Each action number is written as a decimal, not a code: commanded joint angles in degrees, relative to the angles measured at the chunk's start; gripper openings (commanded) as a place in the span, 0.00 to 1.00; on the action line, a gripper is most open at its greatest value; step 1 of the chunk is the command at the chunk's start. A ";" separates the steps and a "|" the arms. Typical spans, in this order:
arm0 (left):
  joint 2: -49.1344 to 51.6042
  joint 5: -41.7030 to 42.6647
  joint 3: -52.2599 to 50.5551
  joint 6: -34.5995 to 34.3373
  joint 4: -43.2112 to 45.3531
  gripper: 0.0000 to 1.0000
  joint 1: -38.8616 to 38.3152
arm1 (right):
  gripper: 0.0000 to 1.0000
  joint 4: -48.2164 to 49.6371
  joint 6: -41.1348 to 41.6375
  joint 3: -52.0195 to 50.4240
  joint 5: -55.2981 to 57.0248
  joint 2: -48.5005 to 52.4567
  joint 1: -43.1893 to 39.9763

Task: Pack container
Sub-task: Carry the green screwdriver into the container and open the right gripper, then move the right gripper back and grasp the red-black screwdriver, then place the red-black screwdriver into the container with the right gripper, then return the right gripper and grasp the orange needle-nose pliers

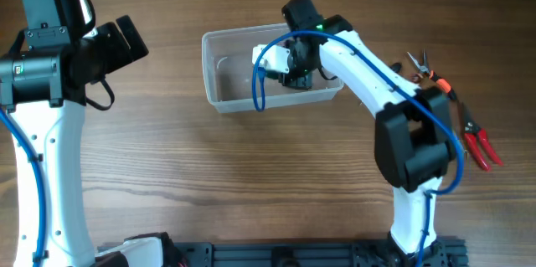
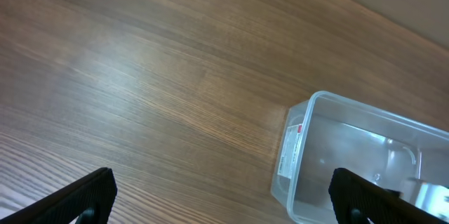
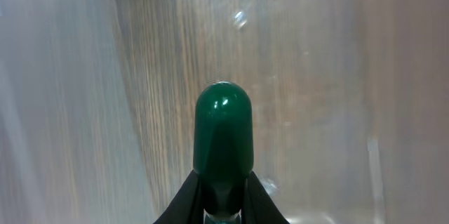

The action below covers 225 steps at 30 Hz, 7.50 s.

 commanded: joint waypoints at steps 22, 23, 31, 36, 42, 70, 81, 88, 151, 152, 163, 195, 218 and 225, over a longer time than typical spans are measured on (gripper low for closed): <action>0.50 0.07 0.09 -0.55 -0.20 1.00 0.26 | 0.31 -1.86 3.37 -0.35 -2.43 1.84 0.09; 0.50 0.07 0.09 -0.55 -0.20 1.00 0.26 | 0.31 -2.25 3.41 -0.33 -2.43 1.84 0.09; 0.50 0.07 0.09 -0.55 -0.15 1.00 0.26 | 0.38 -7.72 7.93 -0.31 -2.40 1.73 0.09; 0.50 0.07 0.09 -0.55 -0.17 1.00 0.26 | 0.39 -8.20 9.33 -0.31 -2.43 1.73 0.09; 0.50 0.07 0.09 -0.52 -0.15 1.00 0.26 | 0.56 -6.05 11.93 -0.13 -3.04 1.73 0.09; 0.50 0.07 0.09 -0.50 0.28 1.00 0.26 | 0.95 -30.38 113.57 30.05 16.68 -9.84 -23.39; 0.50 0.07 0.09 -0.52 0.26 1.00 0.26 | 0.96 -31.50 114.20 30.05 13.97 7.98 -26.08; 0.50 0.04 0.09 -0.50 0.26 1.00 0.26 | 0.96 -31.45 114.16 30.03 12.11 14.36 -26.64; 0.50 0.04 0.09 -0.50 0.26 1.00 0.26 | 0.04 -16.02 86.82 12.37 11.45 6.29 -28.41; 0.50 0.04 0.09 -0.50 0.26 1.00 0.26 | 0.04 -16.11 85.46 13.46 12.72 4.07 -27.85; 0.50 0.07 0.09 -0.48 0.28 1.00 0.26 | 0.04 -9.29 29.33 17.22 11.65 -13.64 -2.36; 0.50 0.07 0.09 -0.50 0.28 1.00 0.26 | 0.49 -20.13 32.74 22.51 8.90 0.39 3.65; 0.50 0.07 0.09 -0.50 0.24 1.00 0.26 | 0.74 -11.30 61.66 -1.62 19.71 -8.00 -34.49; 0.50 0.07 0.09 -0.50 0.22 1.00 0.26 | 0.76 1.33 61.83 -14.27 19.50 -7.37 -34.67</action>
